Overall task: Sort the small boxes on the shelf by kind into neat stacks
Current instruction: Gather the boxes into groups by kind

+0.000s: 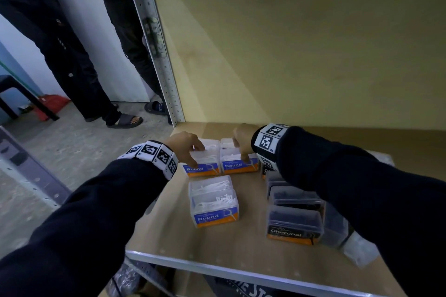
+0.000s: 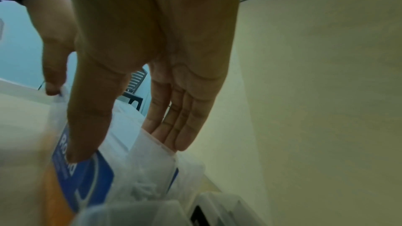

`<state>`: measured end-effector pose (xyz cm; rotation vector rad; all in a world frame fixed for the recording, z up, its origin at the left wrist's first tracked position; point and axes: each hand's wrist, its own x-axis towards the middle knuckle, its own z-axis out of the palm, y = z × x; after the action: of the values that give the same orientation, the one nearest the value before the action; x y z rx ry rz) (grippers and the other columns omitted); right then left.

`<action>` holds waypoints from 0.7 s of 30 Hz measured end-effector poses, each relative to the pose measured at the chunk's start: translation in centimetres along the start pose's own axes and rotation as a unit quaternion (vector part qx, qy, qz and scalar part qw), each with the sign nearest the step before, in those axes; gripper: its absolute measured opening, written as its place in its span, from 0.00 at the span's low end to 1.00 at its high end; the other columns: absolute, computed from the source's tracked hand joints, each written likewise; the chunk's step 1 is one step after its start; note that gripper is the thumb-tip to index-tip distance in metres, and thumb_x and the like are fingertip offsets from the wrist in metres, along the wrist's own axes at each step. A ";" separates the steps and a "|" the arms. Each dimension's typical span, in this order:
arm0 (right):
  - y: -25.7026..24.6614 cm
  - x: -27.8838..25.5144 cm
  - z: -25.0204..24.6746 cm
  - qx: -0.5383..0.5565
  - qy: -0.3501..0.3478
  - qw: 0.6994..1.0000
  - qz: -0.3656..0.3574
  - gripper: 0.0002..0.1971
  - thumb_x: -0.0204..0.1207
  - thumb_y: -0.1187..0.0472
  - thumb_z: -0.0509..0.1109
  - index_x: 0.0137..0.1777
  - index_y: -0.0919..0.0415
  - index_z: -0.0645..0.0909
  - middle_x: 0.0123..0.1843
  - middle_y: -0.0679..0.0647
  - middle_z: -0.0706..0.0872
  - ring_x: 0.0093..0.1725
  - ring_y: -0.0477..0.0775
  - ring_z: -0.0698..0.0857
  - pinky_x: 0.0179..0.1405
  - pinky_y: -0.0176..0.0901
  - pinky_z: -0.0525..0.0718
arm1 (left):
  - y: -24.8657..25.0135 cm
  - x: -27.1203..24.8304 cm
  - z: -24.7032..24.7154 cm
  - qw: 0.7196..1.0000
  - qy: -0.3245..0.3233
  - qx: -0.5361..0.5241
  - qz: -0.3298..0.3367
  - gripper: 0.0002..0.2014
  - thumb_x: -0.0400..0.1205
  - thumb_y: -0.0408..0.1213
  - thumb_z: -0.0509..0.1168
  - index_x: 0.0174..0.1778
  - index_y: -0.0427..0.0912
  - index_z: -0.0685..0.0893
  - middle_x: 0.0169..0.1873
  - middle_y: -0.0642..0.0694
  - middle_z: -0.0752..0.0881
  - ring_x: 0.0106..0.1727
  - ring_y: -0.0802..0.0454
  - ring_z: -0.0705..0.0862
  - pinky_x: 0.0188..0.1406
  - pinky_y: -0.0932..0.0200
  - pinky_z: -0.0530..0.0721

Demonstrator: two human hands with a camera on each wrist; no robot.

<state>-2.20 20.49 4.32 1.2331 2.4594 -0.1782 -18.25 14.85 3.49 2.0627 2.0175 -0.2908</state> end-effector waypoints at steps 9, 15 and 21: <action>0.6 0.3 0.6 0.041 0.032 0.999 0.014 0.23 0.74 0.61 0.72 0.70 0.64 0.76 0.69 0.62 0.81 0.53 0.56 0.80 0.57 0.48 0.82 | -0.4 1.1 0.1 1.000 0.012 -0.014 0.002 0.28 0.73 0.35 0.75 0.70 0.41 0.78 0.66 0.41 0.80 0.67 0.44 0.79 0.63 0.59 0.76; 0.5 1.9 -0.7 0.039 -0.036 0.997 0.047 0.54 0.56 0.44 0.84 0.79 0.63 0.61 0.75 0.58 0.71 0.72 0.64 0.75 0.70 0.56 0.77 | 0.0 2.0 -1.1 0.999 0.024 -0.013 0.017 0.44 0.68 0.37 0.79 0.79 0.40 0.64 0.78 0.42 0.67 0.77 0.44 0.70 0.74 0.56 0.69; 1.5 8.2 0.9 -0.009 -0.122 0.991 0.057 0.32 0.31 0.36 0.82 0.37 0.44 0.78 0.42 0.45 0.83 0.51 0.58 0.87 0.56 0.55 0.86 | 0.5 3.3 -0.4 0.996 -0.069 0.036 -0.043 0.48 0.72 0.42 0.77 0.83 0.43 0.55 0.82 0.43 0.61 0.83 0.45 0.61 0.79 0.54 0.63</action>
<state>-5.23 27.27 0.41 1.2599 2.1712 -0.2587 -17.63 18.13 2.90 1.9417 2.0419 -0.5144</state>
